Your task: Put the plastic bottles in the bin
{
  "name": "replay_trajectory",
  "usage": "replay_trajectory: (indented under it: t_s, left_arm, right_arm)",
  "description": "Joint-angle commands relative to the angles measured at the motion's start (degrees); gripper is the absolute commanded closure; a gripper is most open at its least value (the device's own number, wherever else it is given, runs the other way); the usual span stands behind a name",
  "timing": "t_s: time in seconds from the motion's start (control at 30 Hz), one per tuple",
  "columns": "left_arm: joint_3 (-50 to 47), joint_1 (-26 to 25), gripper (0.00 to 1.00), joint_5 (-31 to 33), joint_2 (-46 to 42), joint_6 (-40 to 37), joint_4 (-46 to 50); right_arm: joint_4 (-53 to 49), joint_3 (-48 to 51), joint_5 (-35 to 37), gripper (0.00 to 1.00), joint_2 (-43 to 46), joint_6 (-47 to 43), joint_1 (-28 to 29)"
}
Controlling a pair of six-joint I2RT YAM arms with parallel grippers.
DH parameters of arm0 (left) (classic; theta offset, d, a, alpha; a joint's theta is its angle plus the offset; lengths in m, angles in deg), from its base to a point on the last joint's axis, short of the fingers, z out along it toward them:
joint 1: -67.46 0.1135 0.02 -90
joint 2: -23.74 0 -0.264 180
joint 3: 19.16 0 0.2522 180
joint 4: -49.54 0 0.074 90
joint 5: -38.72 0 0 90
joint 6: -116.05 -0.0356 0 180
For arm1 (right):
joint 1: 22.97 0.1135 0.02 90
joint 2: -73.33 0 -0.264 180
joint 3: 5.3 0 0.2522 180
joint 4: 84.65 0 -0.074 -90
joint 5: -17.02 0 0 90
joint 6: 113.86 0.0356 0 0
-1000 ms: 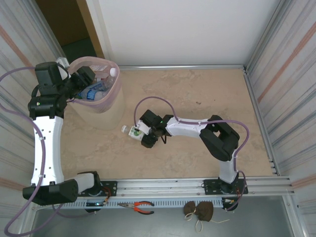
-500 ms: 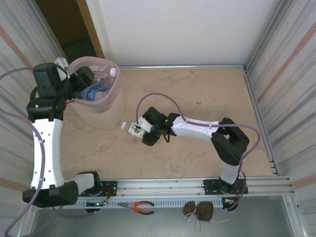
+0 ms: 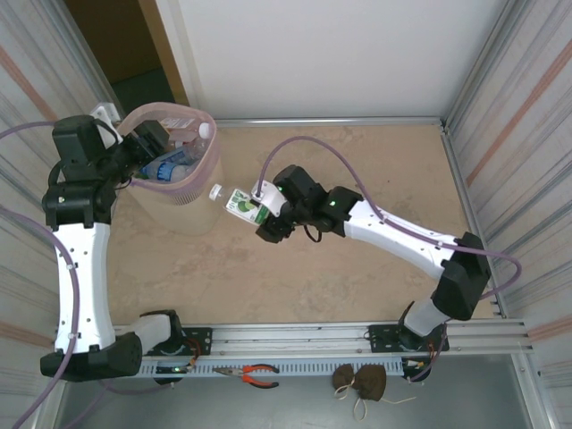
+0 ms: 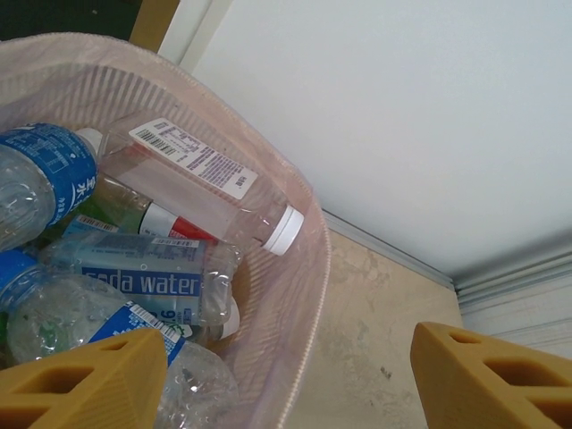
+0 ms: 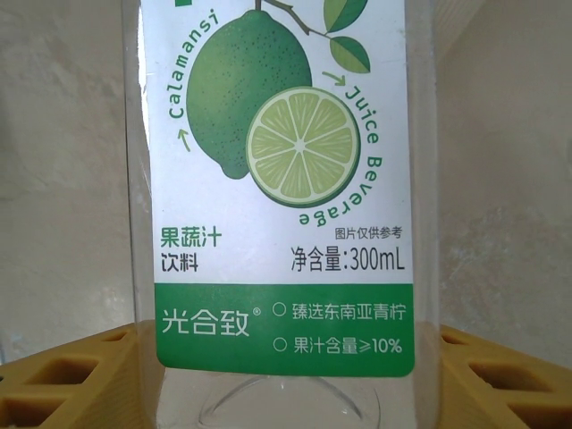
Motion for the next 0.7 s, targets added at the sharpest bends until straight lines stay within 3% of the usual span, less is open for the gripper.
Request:
replay_trajectory:
  t_s: [0.0,0.17,0.47,0.67]
  left_arm:
    - [1.5,-0.1,0.29,-3.7,-1.4,-0.5,-0.4]
    - [-1.5,-0.7,0.30,-9.5,-2.1,3.7,-3.4]
    - [-11.2,-8.5,0.26,-25.1,-4.0,7.1,-23.7]
    - [-10.5,-14.5,0.31,-24.8,-2.8,4.1,-25.8]
  right_arm:
    - [-2.1,-3.2,-1.4,0.55,4.0,-0.3,-0.1]
    - [0.6,-4.5,-1.6,0.55,7.2,1.6,-0.1]
    - [8.8,-3.9,-3.9,0.55,11.7,6.7,-0.6]
    - [12.4,-2.7,-5.7,0.55,13.6,9.5,-1.6]
